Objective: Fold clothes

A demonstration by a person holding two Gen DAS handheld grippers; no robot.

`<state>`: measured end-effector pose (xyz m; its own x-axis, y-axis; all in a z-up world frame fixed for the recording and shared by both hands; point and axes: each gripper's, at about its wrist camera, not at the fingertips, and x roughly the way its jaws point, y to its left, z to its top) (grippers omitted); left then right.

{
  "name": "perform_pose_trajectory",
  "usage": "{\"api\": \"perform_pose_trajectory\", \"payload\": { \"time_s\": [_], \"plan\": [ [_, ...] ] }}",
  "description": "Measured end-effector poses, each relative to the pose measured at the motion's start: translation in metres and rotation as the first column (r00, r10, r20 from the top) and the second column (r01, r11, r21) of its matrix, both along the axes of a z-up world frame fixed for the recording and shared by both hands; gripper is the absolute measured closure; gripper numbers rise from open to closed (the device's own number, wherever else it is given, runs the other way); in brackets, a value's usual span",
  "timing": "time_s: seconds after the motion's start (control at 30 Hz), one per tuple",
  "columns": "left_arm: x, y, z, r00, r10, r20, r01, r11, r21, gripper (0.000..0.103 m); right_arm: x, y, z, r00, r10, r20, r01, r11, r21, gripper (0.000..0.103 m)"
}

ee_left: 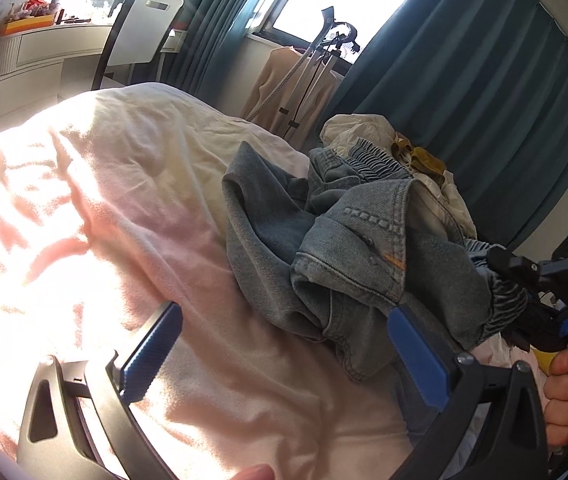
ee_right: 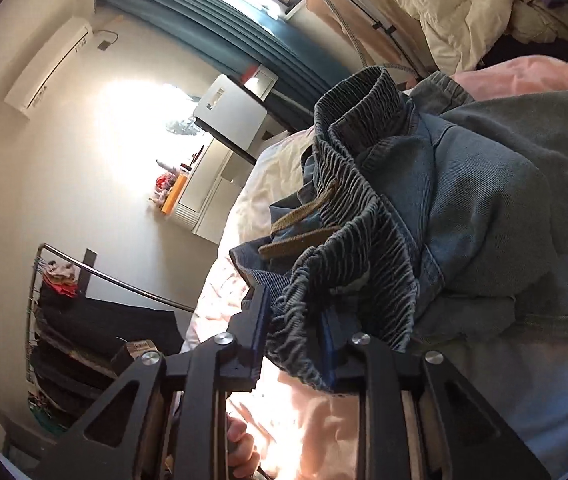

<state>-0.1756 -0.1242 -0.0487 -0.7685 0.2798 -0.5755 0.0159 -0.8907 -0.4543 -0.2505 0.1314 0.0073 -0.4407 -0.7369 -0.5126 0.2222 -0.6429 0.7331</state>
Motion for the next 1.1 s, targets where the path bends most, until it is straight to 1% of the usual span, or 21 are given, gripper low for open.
{"api": "perform_pose_trajectory", "payload": {
  "time_s": [0.07, 0.17, 0.33, 0.43, 0.53, 0.6, 0.67, 0.77, 0.83, 0.9, 0.97, 1.0, 1.03, 1.07, 1.1],
  "plan": [
    [0.004, -0.001, 0.004, 1.0, 0.0, -0.013, 0.0, 1.0, 0.003, 0.0, 0.022, 0.007, 0.016, 0.998, -0.043, -0.048, 0.043, 0.999, -0.001, 0.09],
    [0.011, -0.003, 0.01, 0.999, -0.007, -0.045, 0.007, 1.0, 0.011, 0.0, 0.052, 0.022, 0.04, 0.989, -0.109, -0.097, 0.109, 0.994, -0.014, 0.091],
    [0.023, -0.004, 0.02, 0.997, -0.016, -0.074, 0.017, 1.0, 0.004, 0.0, 0.109, 0.066, 0.09, 0.959, -0.206, -0.194, 0.201, 0.979, -0.044, 0.091],
    [0.028, -0.003, 0.025, 0.996, -0.028, -0.08, 0.029, 1.0, 0.01, 0.0, 0.147, 0.1, 0.121, 0.929, -0.261, -0.262, 0.259, 0.965, -0.044, 0.092],
    [0.034, 0.001, 0.027, 0.996, -0.044, -0.083, 0.045, 0.999, 0.007, 0.0, 0.184, 0.138, 0.147, 0.893, -0.326, -0.31, 0.329, 0.943, -0.045, 0.092],
    [0.036, 0.005, 0.028, 0.996, -0.056, -0.074, 0.057, 0.998, 0.012, 0.0, 0.207, 0.168, 0.153, 0.868, -0.378, -0.323, 0.382, 0.923, -0.053, 0.092],
    [0.039, 0.009, 0.029, 0.995, -0.068, -0.072, 0.07, 0.997, 0.016, 0.0, 0.225, 0.201, 0.151, 0.84, -0.439, -0.319, 0.444, 0.894, -0.064, 0.092],
    [0.044, 0.013, 0.032, 0.994, -0.081, -0.069, 0.083, 0.996, 0.016, 0.0, 0.25, 0.255, 0.134, 0.788, -0.543, -0.289, 0.545, 0.834, -0.079, 0.092],
    [0.045, 0.015, 0.03, 0.995, -0.083, -0.048, 0.084, 0.996, 0.019, 0.0, 0.263, 0.294, 0.11, 0.746, -0.621, -0.241, 0.617, 0.781, -0.102, 0.092],
    [0.044, 0.016, 0.028, 0.998, -0.066, -0.018, 0.067, 0.998, 0.017, 0.0, 0.272, 0.33, 0.076, 0.704, -0.689, -0.173, 0.684, 0.723, -0.093, 0.092],
    [0.044, 0.018, 0.022, 0.999, -0.041, 0.028, 0.042, 0.999, -0.015, 0.0, 0.276, 0.356, 0.032, 0.681, -0.728, -0.083, 0.725, 0.686, -0.063, 0.092],
    [0.044, 0.018, 0.019, 0.998, -0.034, 0.044, 0.035, 0.999, -0.015, 0.0, 0.279, 0.364, 0.008, 0.67, -0.741, -0.037, 0.74, 0.671, -0.039, 0.092],
    [0.043, 0.018, 0.017, 0.998, -0.029, 0.061, 0.03, 1.0, -0.007, 0.0, 0.282, 0.37, -0.018, 0.66, -0.751, 0.02, 0.751, 0.66, -0.011, 0.092],
    [0.043, 0.016, 0.014, 0.997, -0.029, 0.073, 0.029, 1.0, 0.006, 0.0, 0.284, 0.375, -0.041, 0.65, -0.753, 0.103, 0.757, 0.653, -0.003, 0.092],
    [0.042, 0.015, 0.012, 0.996, -0.029, 0.084, 0.028, 0.999, 0.018, 0.0, 0.287, 0.38, -0.06, 0.64, -0.748, 0.175, 0.763, 0.646, -0.027, 0.092]
  ]
}}
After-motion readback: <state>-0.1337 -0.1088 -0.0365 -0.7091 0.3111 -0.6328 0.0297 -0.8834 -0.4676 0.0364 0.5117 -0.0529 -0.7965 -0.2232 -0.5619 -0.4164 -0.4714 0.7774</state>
